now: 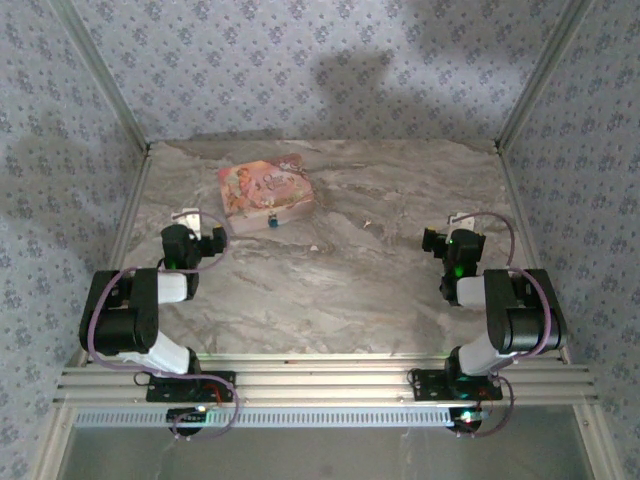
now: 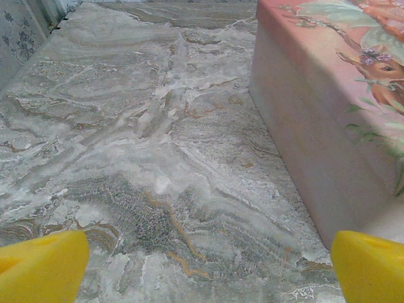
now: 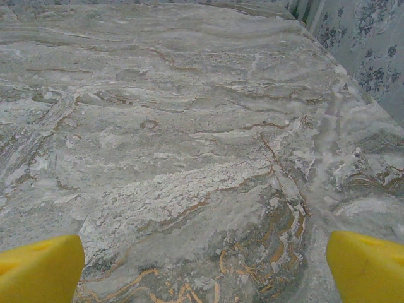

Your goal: Unlock the padlock with the key

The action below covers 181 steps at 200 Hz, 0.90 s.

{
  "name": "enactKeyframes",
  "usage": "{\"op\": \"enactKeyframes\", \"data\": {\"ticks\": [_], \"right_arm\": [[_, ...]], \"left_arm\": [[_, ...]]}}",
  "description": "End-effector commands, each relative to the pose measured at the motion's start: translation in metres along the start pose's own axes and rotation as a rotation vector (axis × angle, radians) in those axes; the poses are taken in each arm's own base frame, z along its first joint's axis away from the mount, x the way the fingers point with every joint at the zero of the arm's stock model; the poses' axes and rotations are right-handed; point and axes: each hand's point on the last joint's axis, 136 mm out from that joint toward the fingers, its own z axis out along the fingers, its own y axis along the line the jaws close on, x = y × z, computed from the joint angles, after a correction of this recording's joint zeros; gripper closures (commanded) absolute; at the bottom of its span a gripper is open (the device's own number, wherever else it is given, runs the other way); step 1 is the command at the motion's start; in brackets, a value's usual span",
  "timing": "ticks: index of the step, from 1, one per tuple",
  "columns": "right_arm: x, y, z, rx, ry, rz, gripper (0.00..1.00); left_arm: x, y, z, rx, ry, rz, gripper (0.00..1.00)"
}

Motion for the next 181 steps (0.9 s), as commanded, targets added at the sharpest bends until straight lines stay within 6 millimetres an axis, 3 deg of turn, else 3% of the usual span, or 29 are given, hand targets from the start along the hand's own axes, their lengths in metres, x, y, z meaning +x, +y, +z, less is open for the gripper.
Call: {"op": "enactKeyframes", "data": {"ticks": [1, 68, 98, 129, 151, 169, 181], "right_arm": [[-0.011, 0.002, 0.002, -0.006, -0.031, -0.004, 0.00], [-0.012, 0.002, 0.002, -0.006, -0.031, -0.004, 0.00], [-0.014, 0.004, 0.001, -0.016, -0.033, -0.010, 0.00], [-0.044, 0.022, -0.011, -0.073, 0.062, -0.080, 0.00], [-0.075, 0.031, -0.015, -0.103, 0.169, 0.101, 0.02], [-0.097, 0.056, -0.009, -0.147, 0.225, 0.206, 0.07], [-0.109, 0.084, -0.001, -0.189, 0.258, 0.226, 0.08]], "left_arm": [[-0.006, -0.003, 0.001, 0.016, -0.025, -0.005, 0.02], [-0.007, -0.003, 0.000, 0.019, -0.029, -0.007, 0.02], [-0.024, 0.008, -0.007, -0.041, 0.021, -0.040, 0.02], [-0.046, 0.003, -0.013, -0.019, 0.119, -0.196, 0.02], [-0.061, -0.013, -0.009, 0.060, 0.174, -0.312, 0.02], [-0.074, -0.027, 0.001, 0.130, 0.252, -0.386, 0.05], [-0.081, -0.037, 0.010, 0.185, 0.301, -0.404, 0.08]]}}
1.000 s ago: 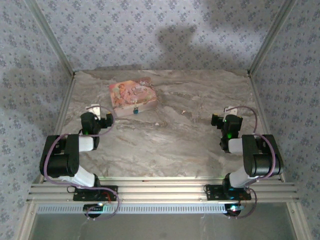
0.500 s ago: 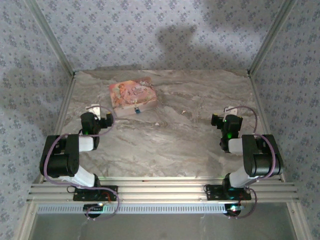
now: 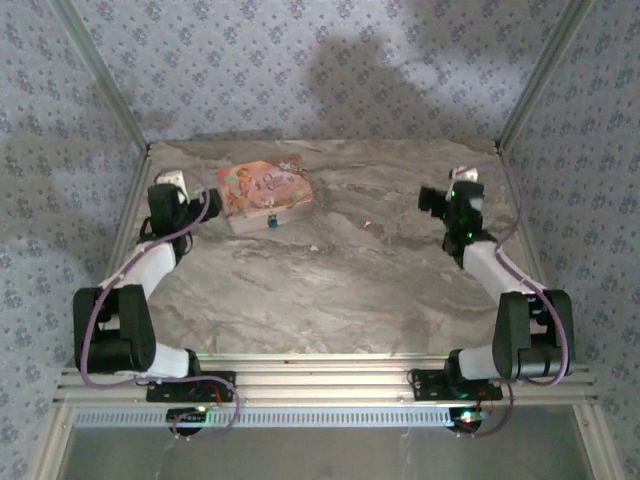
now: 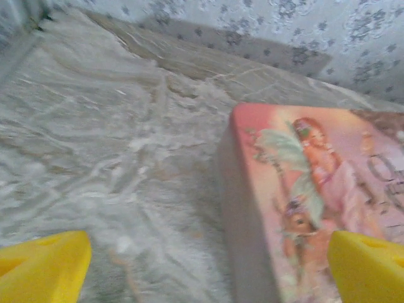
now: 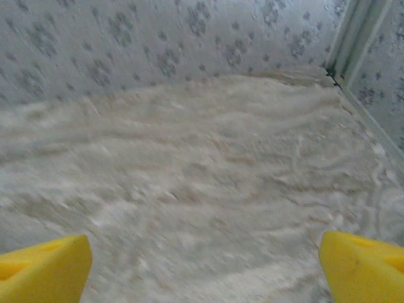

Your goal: Unlock the padlock with the key

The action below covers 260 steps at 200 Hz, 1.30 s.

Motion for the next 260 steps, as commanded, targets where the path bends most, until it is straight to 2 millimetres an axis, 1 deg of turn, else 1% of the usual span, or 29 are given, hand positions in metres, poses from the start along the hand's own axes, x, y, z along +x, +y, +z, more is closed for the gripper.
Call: {"op": "enactKeyframes", "data": {"ticks": [1, 11, 15, 16, 19, 25, 38, 39, 42, 53, 59, 61, 65, 66, 72, 73, 82, 93, 95, 102, 115, 133, 146, 168, 187, 217, 234, 250, 260], "right_arm": [[0.030, 0.040, 0.010, -0.055, 0.244, 0.117, 0.08], [0.025, 0.069, 0.021, -0.088, 0.270, 0.112, 0.08], [0.024, 0.082, 0.026, -0.103, 0.284, 0.109, 0.08], [0.027, 0.084, 0.027, -0.105, 0.293, 0.107, 0.08], [0.018, 0.097, 0.031, -0.125, 0.285, 0.107, 0.09], [0.016, 0.120, 0.039, -0.156, 0.298, 0.100, 0.09], [0.020, 0.170, 0.056, -0.229, 0.343, 0.073, 0.10], [0.023, 0.173, 0.057, -0.231, 0.353, 0.070, 0.10], [0.022, 0.185, 0.061, -0.249, 0.356, 0.067, 0.10], [0.030, 0.227, 0.073, -0.313, 0.394, 0.048, 0.12], [0.034, 0.248, 0.079, -0.342, 0.412, 0.041, 0.13], [0.040, 0.253, 0.081, -0.349, 0.425, 0.036, 0.13], [0.037, 0.266, 0.083, -0.370, 0.424, 0.032, 0.14], [0.039, 0.270, 0.085, -0.373, 0.429, 0.029, 0.14], [0.045, 0.285, 0.091, -0.391, 0.442, 0.021, 0.15], [0.049, 0.288, 0.092, -0.394, 0.450, 0.017, 0.15], [0.053, 0.309, 0.098, -0.420, 0.460, 0.016, 0.16], [0.059, 0.326, 0.105, -0.446, 0.473, 0.024, 0.18], [0.063, 0.328, 0.107, -0.448, 0.482, 0.026, 0.19], [0.063, 0.337, 0.111, -0.470, 0.484, 0.040, 0.21], [0.071, 0.346, 0.117, -0.504, 0.502, 0.073, 0.27], [0.084, 0.357, 0.115, -0.553, 0.536, 0.095, 0.36], [0.096, 0.357, 0.112, -0.560, 0.571, 0.094, 0.43], [0.117, 0.352, 0.096, -0.568, 0.633, 0.088, 0.50], [0.130, 0.340, 0.079, -0.560, 0.658, 0.069, 0.52], [0.143, 0.318, 0.046, -0.537, 0.696, 0.041, 0.52], [0.153, 0.307, 0.029, -0.519, 0.717, 0.024, 0.52], [0.156, 0.299, 0.019, -0.506, 0.732, 0.015, 0.51], [0.154, 0.297, 0.015, -0.504, 0.738, 0.009, 0.48]], "left_arm": [[0.018, -0.018, 0.011, 0.088, 0.214, -0.135, 0.08], [0.016, -0.020, 0.017, 0.098, 0.253, -0.140, 0.11], [0.016, -0.020, 0.019, 0.097, 0.271, -0.143, 0.11], [0.016, -0.019, 0.020, 0.097, 0.274, -0.144, 0.12], [0.015, -0.019, 0.021, 0.095, 0.285, -0.147, 0.12], [0.014, -0.017, 0.024, 0.098, 0.303, -0.153, 0.14], [0.015, -0.016, 0.030, 0.115, 0.338, -0.176, 0.17], [0.016, -0.016, 0.030, 0.118, 0.340, -0.178, 0.17], [0.016, -0.016, 0.031, 0.122, 0.346, -0.183, 0.18], [0.020, -0.017, 0.036, 0.138, 0.371, -0.197, 0.21], [0.024, -0.018, 0.039, 0.147, 0.387, -0.202, 0.22], [0.025, -0.020, 0.039, 0.155, 0.392, -0.204, 0.23], [0.027, -0.020, 0.041, 0.163, 0.402, -0.212, 0.24], [0.027, -0.021, 0.042, 0.166, 0.404, -0.215, 0.24], [0.031, -0.024, 0.044, 0.184, 0.419, -0.226, 0.26], [0.032, -0.024, 0.044, 0.185, 0.422, -0.228, 0.26], [0.037, -0.028, 0.048, 0.216, 0.445, -0.252, 0.29], [0.045, -0.033, 0.051, 0.249, 0.473, -0.277, 0.33], [0.046, -0.034, 0.052, 0.254, 0.478, -0.283, 0.34], [0.051, -0.037, 0.054, 0.270, 0.494, -0.297, 0.36], [0.058, -0.045, 0.058, 0.299, 0.517, -0.309, 0.39], [0.067, -0.058, 0.060, 0.320, 0.550, -0.299, 0.42], [0.073, -0.066, 0.060, 0.327, 0.574, -0.288, 0.43], [0.085, -0.077, 0.057, 0.335, 0.612, -0.276, 0.44], [0.097, -0.086, 0.050, 0.339, 0.651, -0.267, 0.45], [0.123, -0.097, 0.032, 0.341, 0.715, -0.240, 0.46], [0.135, -0.098, 0.020, 0.337, 0.738, -0.224, 0.47], [0.145, -0.095, 0.010, 0.316, 0.752, -0.210, 0.46], [0.149, -0.093, 0.005, 0.304, 0.756, -0.209, 0.46]]}}
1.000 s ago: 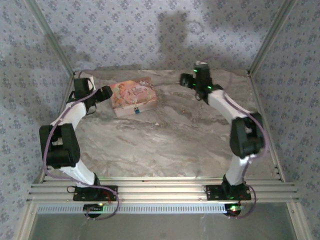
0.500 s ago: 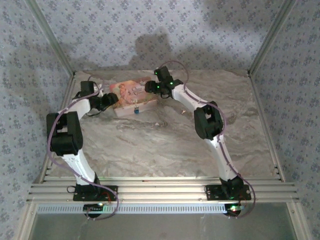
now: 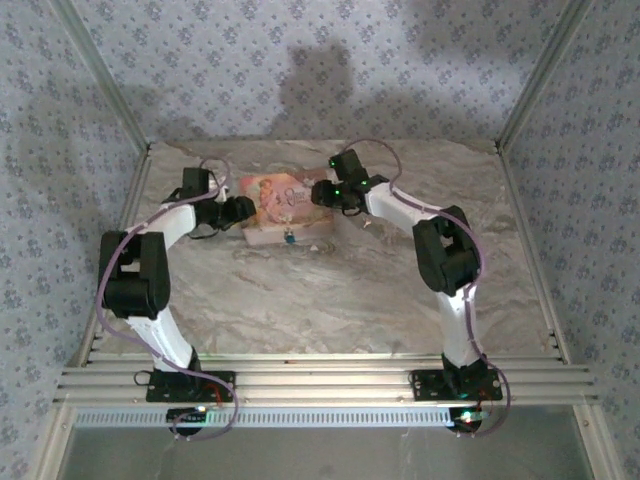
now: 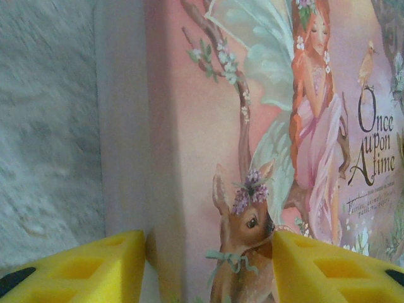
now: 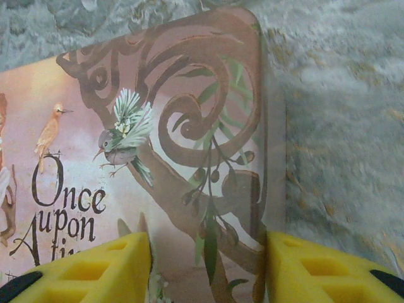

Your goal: Unlock the padlock with the key

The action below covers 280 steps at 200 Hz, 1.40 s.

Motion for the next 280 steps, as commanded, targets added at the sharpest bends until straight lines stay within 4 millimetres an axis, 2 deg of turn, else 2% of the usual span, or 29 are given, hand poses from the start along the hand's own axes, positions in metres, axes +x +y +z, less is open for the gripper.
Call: {"op": "enactKeyframes", "data": {"ticks": [1, 21, 43, 60, 95, 105, 121, 145, 185, 222, 244, 280], "right_arm": [[0.051, 0.011, -0.005, -0.005, 0.152, -0.032, 0.48], [0.043, 0.014, -0.017, 0.009, 0.147, -0.042, 0.42], [0.032, 0.015, -0.035, 0.026, 0.138, -0.015, 0.34], [0.019, 0.008, -0.054, 0.058, 0.111, 0.015, 0.30], [-0.003, -0.031, -0.085, 0.166, 0.061, 0.070, 0.29], [0.000, -0.047, -0.088, 0.210, 0.087, 0.068, 0.32], [0.002, -0.069, -0.082, 0.252, 0.133, 0.041, 0.35], [0.008, -0.097, -0.062, 0.304, 0.258, -0.074, 0.40], [0.016, -0.104, -0.034, 0.298, 0.411, -0.338, 0.46], [0.025, -0.116, -0.019, 0.298, 0.456, -0.395, 0.48], [0.035, -0.125, -0.013, 0.302, 0.493, -0.397, 0.50], [0.054, -0.136, -0.011, 0.313, 0.550, -0.421, 0.55]], "left_arm": [[0.049, 0.005, 0.003, -0.030, 0.127, -0.028, 0.46], [0.052, 0.009, -0.004, -0.066, 0.111, -0.019, 0.45], [0.045, 0.013, -0.016, -0.135, 0.093, 0.008, 0.34], [0.035, 0.010, -0.028, -0.174, 0.059, 0.039, 0.30], [0.024, 0.005, -0.051, -0.217, -0.008, 0.082, 0.28], [0.026, 0.004, -0.054, -0.217, -0.015, 0.086, 0.28], [0.031, 0.001, -0.057, -0.198, -0.012, 0.084, 0.28], [0.045, -0.004, -0.059, -0.164, 0.005, 0.077, 0.28], [0.077, -0.007, -0.055, -0.142, 0.041, 0.072, 0.28], [0.102, -0.007, -0.046, -0.137, 0.096, 0.076, 0.28], [0.108, -0.009, -0.044, -0.139, 0.111, 0.086, 0.28], [0.106, -0.012, -0.042, -0.139, 0.112, 0.094, 0.28]]}}
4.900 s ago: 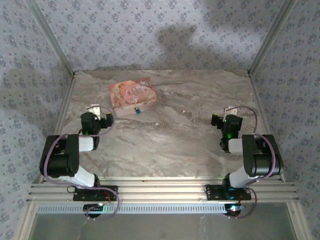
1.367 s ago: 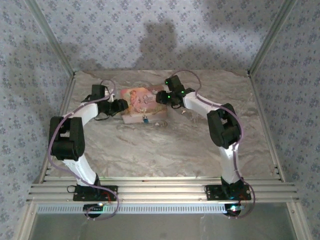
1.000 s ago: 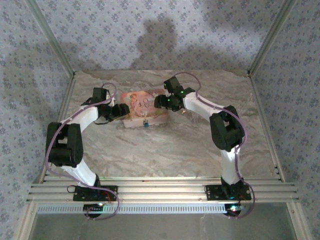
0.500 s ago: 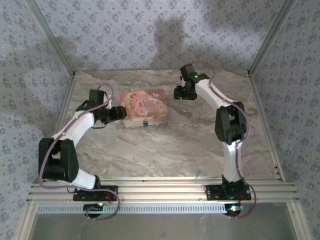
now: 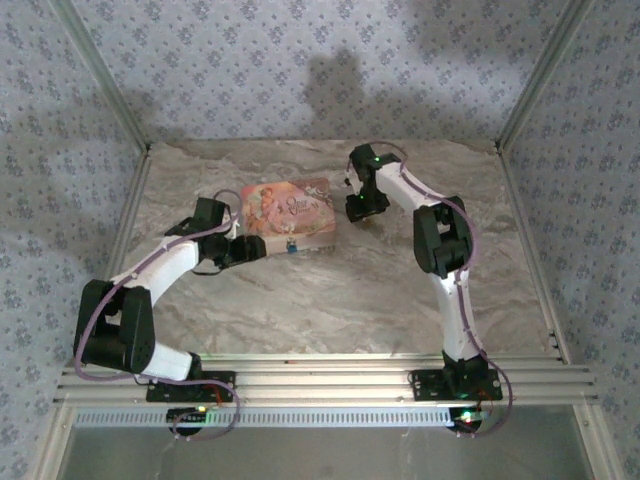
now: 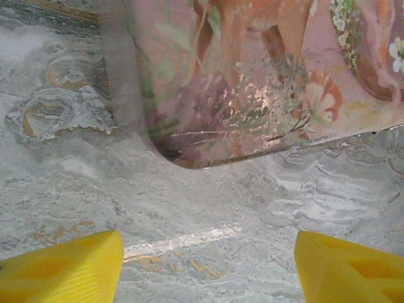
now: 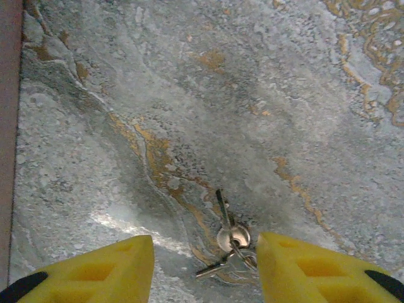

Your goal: Unlock the padlock with the key

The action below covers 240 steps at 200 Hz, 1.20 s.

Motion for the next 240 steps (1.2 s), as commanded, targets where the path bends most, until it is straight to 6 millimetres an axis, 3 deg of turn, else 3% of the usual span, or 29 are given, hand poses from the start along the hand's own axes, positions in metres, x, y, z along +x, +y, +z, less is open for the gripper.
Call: {"op": "enactKeyframes", "data": {"ticks": [1, 64, 134, 172, 240], "right_arm": [[0.020, -0.005, 0.014, 0.016, 0.082, -0.049, 0.55], [0.036, -0.012, 0.024, 0.066, 0.135, -0.090, 0.66], [0.043, -0.014, 0.020, 0.140, 0.173, -0.171, 0.90], [0.043, -0.013, 0.009, 0.173, 0.149, -0.202, 1.00], [0.042, 0.006, -0.036, 0.112, -0.035, -0.143, 1.00]], "left_arm": [[-0.004, -0.007, -0.004, 0.020, -0.011, 0.001, 0.28], [-0.006, -0.009, 0.001, 0.010, 0.001, 0.011, 0.28], [-0.006, -0.010, 0.003, 0.006, 0.013, 0.023, 0.28], [-0.014, -0.023, -0.001, 0.069, -0.020, 0.024, 0.27], [-0.028, -0.056, -0.021, 0.221, -0.092, 0.040, 0.27]]}}
